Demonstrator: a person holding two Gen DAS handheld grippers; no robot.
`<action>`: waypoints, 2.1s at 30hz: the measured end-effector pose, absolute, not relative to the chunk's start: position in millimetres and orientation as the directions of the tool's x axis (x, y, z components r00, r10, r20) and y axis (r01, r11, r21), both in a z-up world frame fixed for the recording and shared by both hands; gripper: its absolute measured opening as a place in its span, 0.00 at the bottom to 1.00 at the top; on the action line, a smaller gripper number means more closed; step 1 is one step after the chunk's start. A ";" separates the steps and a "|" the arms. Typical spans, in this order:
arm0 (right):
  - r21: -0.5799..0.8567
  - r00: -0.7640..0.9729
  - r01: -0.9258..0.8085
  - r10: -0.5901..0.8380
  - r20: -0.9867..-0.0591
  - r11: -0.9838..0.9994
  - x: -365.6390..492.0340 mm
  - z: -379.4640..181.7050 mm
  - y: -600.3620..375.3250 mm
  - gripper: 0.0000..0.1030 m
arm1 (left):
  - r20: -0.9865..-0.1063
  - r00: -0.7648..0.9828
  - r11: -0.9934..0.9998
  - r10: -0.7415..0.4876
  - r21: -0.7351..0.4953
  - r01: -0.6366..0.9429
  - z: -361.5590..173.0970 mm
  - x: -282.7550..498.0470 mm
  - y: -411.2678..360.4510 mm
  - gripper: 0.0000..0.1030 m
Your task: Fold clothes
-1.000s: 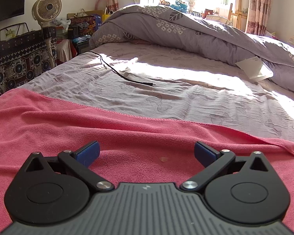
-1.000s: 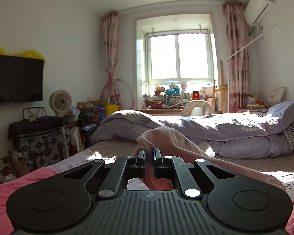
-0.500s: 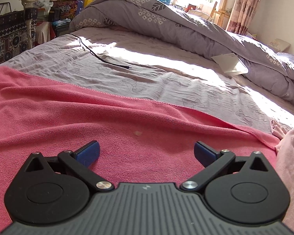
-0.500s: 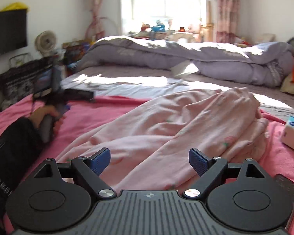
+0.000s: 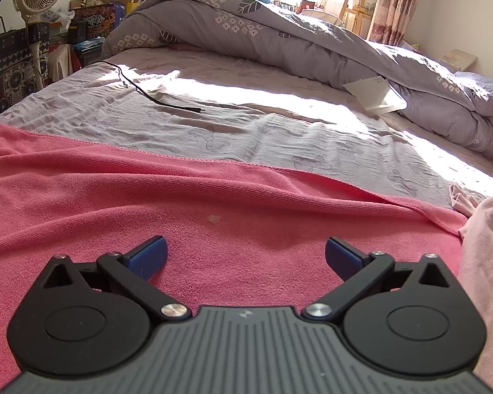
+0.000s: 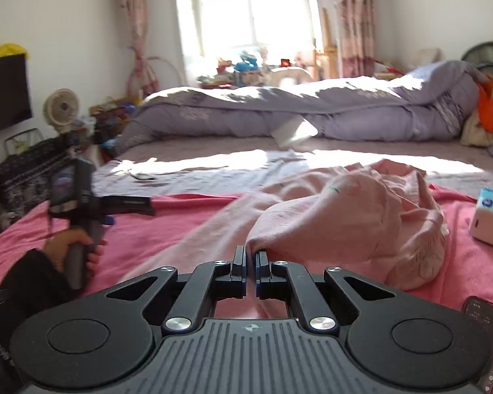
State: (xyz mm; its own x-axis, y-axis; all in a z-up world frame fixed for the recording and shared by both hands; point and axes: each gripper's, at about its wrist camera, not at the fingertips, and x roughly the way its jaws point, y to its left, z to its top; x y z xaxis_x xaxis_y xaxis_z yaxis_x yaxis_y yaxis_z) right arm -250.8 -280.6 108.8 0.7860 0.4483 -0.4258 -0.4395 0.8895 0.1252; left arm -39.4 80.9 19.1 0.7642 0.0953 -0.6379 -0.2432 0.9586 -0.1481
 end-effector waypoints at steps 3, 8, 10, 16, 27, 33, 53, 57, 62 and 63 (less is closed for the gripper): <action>0.092 0.641 -0.666 0.631 -0.437 0.741 -290.2 120.1 -270.7 0.13 | -0.640 0.761 0.961 0.104 -0.133 -0.243 18.2 -39.5 78.7 1.00; -0.050 0.673 -0.666 0.572 -0.469 0.744 -283.7 120.1 -244.4 0.76 | -0.642 0.760 0.961 0.102 -0.133 -0.241 17.9 -39.9 78.7 1.00; -0.027 0.742 -0.559 0.484 -0.464 0.829 -240.6 121.7 -243.2 0.79 | -0.642 0.760 0.960 0.098 -0.140 -0.242 17.9 -40.1 79.7 1.00; 0.105 0.736 -0.136 0.171 -0.655 0.985 -58.6 71.7 -227.2 0.83 | -0.639 0.763 0.957 0.101 -0.147 -0.249 20.4 -41.2 83.8 1.00; 0.188 0.777 -0.287 0.343 -0.528 0.939 -19.0 97.3 -122.7 0.22 | -0.444 0.800 0.802 0.403 -0.249 -0.543 69.3 -102.7 156.1 1.00; 0.104 0.635 -0.647 0.609 -0.476 0.756 -55.6 133.3 -26.9 0.62 | -0.428 0.696 0.616 0.576 -0.332 -0.714 77.0 -150.1 214.2 1.00; 0.283 0.262 -0.833 0.789 -0.556 0.476 -169.2 58.0 -35.9 0.16 | -0.291 0.840 0.799 0.457 -0.280 -0.532 117.4 -214.1 208.2 1.00; 0.156 0.166 -0.950 0.862 -0.479 0.270 -241.5 71.0 -37.8 0.61 | -0.270 0.807 0.805 0.526 -0.150 -0.575 117.7 -251.0 221.2 1.00; 0.060 0.471 -0.829 0.752 -0.461 0.556 -223.0 76.9 -99.6 0.73 | -0.310 0.865 0.870 0.395 -0.178 -0.461 82.8 -248.4 218.4 1.00; 0.063 0.551 -0.756 0.687 -0.474 0.651 -204.6 76.6 -111.4 0.73 | -0.332 0.875 0.888 0.353 -0.177 -0.425 70.6 -242.4 213.0 1.00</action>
